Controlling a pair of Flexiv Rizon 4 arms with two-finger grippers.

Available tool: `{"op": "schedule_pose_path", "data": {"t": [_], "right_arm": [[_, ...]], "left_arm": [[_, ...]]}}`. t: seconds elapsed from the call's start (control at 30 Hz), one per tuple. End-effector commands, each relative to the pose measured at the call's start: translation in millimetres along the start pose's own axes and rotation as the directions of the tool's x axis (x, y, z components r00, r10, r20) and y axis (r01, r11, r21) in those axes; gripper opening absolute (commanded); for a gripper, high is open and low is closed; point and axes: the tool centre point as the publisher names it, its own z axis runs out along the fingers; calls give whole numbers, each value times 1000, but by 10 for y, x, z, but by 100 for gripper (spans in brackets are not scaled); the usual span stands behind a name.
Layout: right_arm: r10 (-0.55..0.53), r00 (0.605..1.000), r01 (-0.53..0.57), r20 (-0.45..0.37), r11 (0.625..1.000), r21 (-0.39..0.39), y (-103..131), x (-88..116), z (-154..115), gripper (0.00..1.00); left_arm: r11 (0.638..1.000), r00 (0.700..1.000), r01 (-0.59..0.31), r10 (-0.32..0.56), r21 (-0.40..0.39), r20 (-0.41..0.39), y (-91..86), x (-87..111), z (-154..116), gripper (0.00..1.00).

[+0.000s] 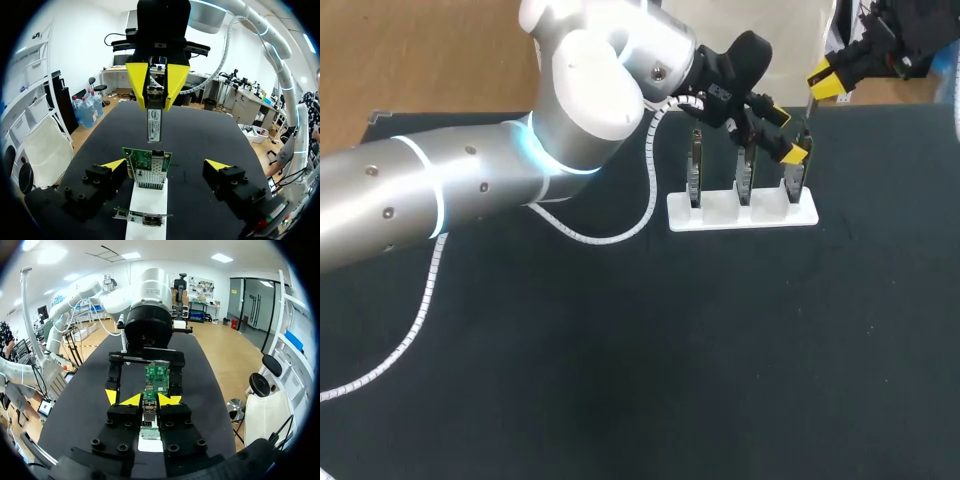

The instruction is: Pick up the optical module with the left hand, and insert it into the network port with the right hand.

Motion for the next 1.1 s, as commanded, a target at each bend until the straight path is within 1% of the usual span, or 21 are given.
{"op": "schedule_pose_path", "data": {"t": [0.03, 0.37, 1.1], "right_arm": [[5, 1000, -5, -6, 1000, 13, 55, 9, 19, 0], [21, 1000, -21, -15, 1000, 14, 52, 60, 44, 0], [36, 999, -36, -22, 999, 2, 10, 92, 94, 0]], "left_arm": [[1000, 1000, 1, -1, -2, -2, -13, 0, -8, 100], [1000, 1000, 1, -1, -2, -2, -13, 0, -8, 100], [1000, 1000, 1, -1, -2, -2, -13, 0, -8, 100]]}}
